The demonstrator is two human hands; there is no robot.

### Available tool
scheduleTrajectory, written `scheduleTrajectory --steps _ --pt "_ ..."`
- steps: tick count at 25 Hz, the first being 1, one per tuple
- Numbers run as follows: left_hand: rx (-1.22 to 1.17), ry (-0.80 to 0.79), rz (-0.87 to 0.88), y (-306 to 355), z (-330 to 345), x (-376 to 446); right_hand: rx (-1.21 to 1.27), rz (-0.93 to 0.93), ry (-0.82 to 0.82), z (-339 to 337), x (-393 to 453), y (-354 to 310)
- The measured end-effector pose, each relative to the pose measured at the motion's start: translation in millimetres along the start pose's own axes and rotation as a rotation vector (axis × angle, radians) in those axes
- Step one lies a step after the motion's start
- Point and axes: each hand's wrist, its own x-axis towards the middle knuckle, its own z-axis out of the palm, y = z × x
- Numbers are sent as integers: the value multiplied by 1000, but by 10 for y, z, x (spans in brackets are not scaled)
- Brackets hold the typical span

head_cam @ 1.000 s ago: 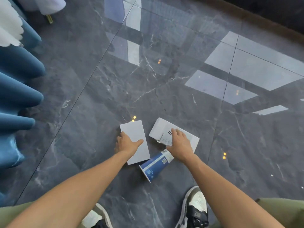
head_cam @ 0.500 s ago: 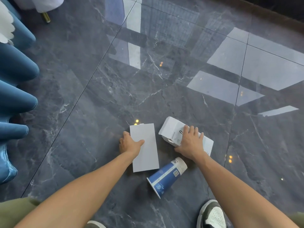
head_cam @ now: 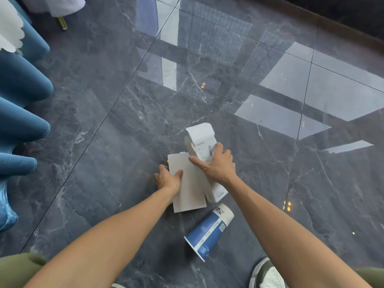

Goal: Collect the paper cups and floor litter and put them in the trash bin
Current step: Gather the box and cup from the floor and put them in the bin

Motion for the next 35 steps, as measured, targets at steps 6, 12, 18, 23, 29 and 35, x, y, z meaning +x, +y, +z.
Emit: scheduleTrajectory --steps 6,12,18,23,29,35 --pt "-299 -35 -92 1 -104 48 209 78 -85 244 -72 92" --pt "-365 -267 -16 122 -184 -73 461 22 -176 167 -180 250" --pt "-356 -289 30 94 -33 -116 431 23 -116 89 -360 378" --pt "-358 -365 8 62 -85 -151 88 476 114 147 -803 879" --pt "-353 -479 -54 37 -71 -256 353 883 -8 391 -1154 1222" --pt "-282 -636 -88 -14 -67 -284 601 713 132 363 -1003 1256"
